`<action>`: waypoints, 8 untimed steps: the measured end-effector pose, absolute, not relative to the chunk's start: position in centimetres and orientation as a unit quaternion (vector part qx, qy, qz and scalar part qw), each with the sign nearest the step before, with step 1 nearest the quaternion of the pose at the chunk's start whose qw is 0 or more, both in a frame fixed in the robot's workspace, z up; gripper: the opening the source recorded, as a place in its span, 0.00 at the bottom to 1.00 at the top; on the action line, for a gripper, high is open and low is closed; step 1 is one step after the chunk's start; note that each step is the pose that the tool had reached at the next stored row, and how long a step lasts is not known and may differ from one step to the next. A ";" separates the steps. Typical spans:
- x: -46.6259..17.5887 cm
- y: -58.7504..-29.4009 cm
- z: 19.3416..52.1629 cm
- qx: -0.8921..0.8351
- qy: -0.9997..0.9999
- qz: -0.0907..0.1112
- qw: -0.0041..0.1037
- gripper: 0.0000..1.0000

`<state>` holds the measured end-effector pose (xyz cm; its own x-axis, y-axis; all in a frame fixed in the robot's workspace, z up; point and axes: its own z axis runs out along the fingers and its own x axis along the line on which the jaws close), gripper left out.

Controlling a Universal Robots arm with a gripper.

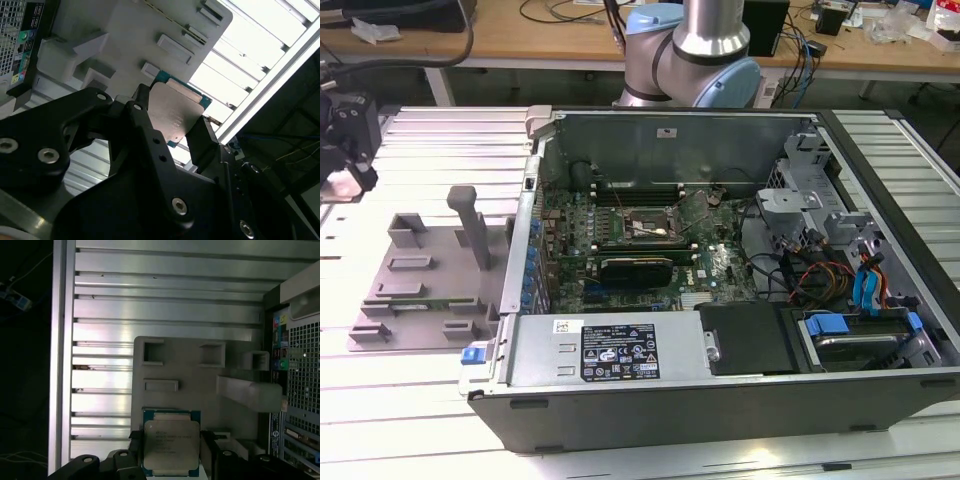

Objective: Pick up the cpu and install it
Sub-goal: 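Pick up the cpu and move it towards the insertion slot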

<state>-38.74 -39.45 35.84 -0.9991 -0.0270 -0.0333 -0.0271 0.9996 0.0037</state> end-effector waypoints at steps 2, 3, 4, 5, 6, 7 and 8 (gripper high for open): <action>-38.7 -39.4 36.1 -0.014 1.000 0.002 0.017 0.55; -38.7 -39.5 36.3 -0.014 1.000 0.002 0.017 0.55; -38.7 -39.5 36.5 -0.014 1.000 0.002 0.017 0.55; -38.7 -39.4 36.8 -0.014 1.000 0.002 0.017 0.55; -38.7 -39.5 36.9 -0.014 1.000 0.002 0.017 0.55; -38.7 -39.5 37.2 -0.014 1.000 0.002 0.017 0.55; -38.7 -39.5 37.5 -0.014 1.000 0.002 0.017 0.55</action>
